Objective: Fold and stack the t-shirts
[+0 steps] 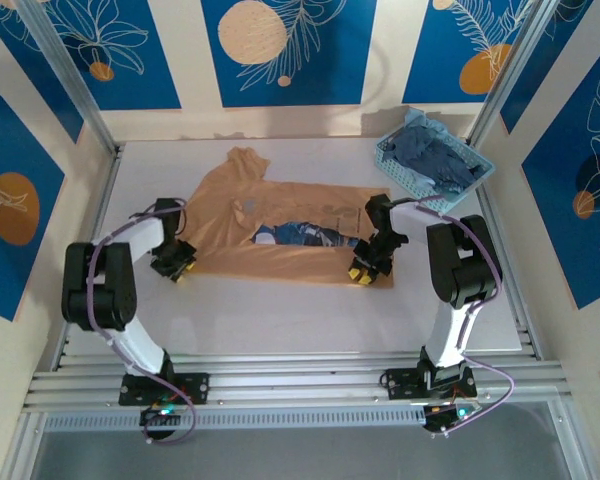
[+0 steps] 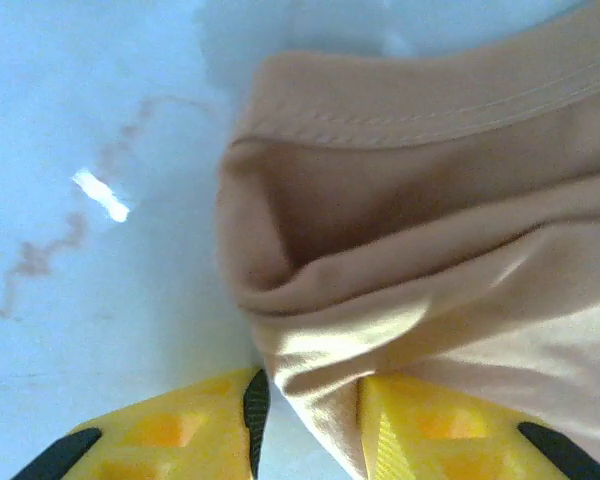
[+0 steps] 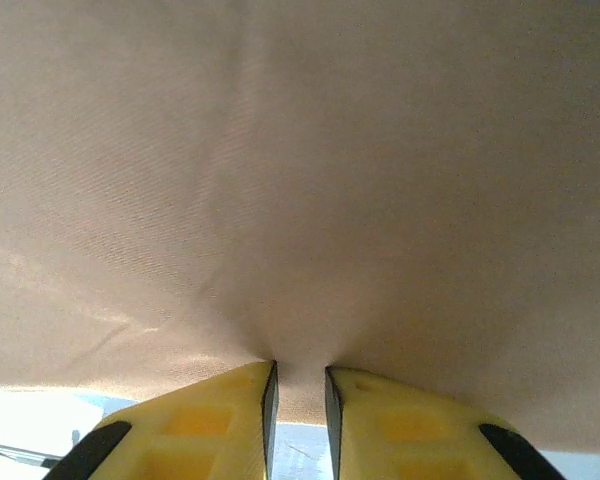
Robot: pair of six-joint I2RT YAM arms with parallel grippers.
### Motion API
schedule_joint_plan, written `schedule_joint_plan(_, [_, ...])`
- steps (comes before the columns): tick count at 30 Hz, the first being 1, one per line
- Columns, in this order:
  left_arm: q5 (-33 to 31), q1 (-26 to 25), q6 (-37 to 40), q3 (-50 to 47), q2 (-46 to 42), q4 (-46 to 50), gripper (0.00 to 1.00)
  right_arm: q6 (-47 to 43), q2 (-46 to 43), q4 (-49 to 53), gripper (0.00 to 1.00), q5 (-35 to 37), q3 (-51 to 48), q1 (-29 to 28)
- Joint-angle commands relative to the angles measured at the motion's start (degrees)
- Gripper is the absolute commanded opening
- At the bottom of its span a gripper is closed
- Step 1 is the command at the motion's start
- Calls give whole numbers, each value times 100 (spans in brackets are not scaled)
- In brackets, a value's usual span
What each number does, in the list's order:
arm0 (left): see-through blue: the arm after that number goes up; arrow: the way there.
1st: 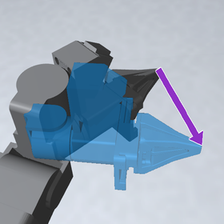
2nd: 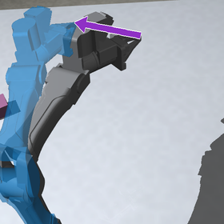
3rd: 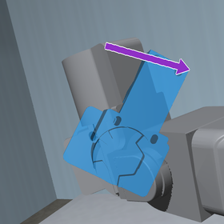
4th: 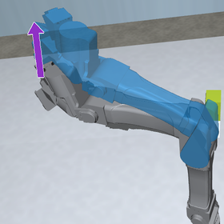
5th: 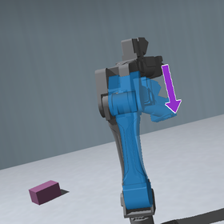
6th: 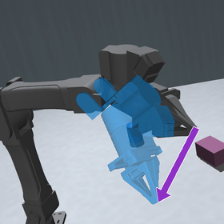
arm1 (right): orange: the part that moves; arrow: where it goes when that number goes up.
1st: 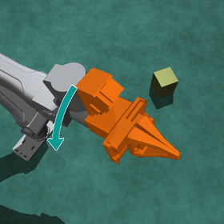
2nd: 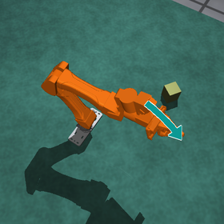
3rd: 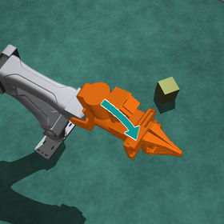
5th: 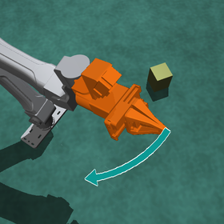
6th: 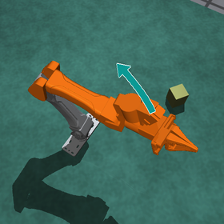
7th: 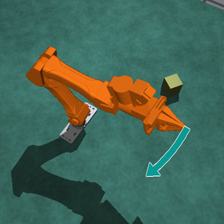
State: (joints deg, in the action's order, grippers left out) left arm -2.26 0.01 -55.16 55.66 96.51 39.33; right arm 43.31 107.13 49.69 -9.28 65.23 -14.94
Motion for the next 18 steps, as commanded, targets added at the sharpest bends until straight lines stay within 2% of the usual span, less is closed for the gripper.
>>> schedule_joint_plan(1, [-327, 245, -105, -691, -281, 535, 33, -130, -52, 504, 24, 279, -175, -35])
schedule_joint_plan(5, [-360, 275, -320, -894, -931, 1020, 34, -133, -536, 596, 25, 354, -358, -197])
schedule_joint_plan(7, [-342, 265, -426, -832, -1220, 1196, 34, -196, -824, 543, 29, 391, -313, -301])
schedule_joint_plan(11, [-303, -165, -323, -112, -1536, 1066, 36, -352, -1321, 331, 34, 469, 10, -501])
schedule_joint_plan(16, [368, -1301, 557, 1454, -346, 611, 36, -404, -1436, 12, 36, 277, 381, -592])
schedule_joint_plan(18, [369, -1834, 1023, 2190, 289, 662, 35, -393, -1376, -20, 35, 215, 484, -601])
